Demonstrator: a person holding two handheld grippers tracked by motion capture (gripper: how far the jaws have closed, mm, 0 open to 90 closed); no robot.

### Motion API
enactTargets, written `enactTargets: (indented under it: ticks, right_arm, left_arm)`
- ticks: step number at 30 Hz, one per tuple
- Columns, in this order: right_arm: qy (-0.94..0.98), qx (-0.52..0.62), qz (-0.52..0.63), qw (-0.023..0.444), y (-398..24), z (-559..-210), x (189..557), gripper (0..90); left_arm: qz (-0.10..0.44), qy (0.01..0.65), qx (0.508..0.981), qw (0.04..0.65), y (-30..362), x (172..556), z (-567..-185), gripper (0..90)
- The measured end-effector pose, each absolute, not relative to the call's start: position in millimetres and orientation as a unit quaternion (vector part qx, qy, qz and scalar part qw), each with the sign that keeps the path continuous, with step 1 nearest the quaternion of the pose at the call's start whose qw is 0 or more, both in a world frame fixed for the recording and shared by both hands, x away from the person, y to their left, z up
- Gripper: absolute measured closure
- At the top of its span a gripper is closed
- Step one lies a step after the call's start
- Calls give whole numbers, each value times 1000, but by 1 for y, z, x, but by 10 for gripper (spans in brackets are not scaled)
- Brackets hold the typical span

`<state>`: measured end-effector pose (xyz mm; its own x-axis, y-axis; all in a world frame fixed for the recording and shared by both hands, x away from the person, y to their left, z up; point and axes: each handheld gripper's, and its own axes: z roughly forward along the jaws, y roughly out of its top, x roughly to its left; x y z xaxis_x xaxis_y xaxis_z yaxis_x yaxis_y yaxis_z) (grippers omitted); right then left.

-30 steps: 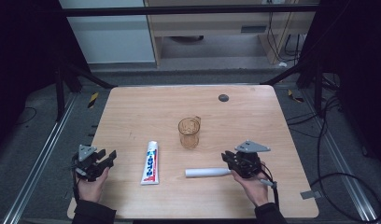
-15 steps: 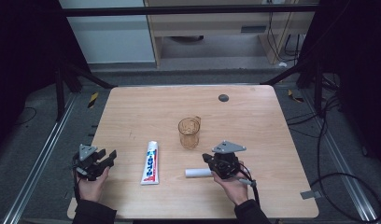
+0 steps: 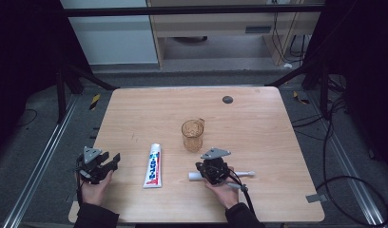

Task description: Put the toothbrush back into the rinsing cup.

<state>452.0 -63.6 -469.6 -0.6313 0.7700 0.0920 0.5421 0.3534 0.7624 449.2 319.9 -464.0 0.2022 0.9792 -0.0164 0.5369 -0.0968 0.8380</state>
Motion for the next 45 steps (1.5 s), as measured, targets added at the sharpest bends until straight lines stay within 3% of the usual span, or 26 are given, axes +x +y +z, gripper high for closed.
enactTargets:
  ticks: [45]
  right_arm:
    - [836, 391, 366, 117, -58, -483, 443, 900]
  left_arm:
    - [292, 557, 686, 365, 318, 451, -466, 510]
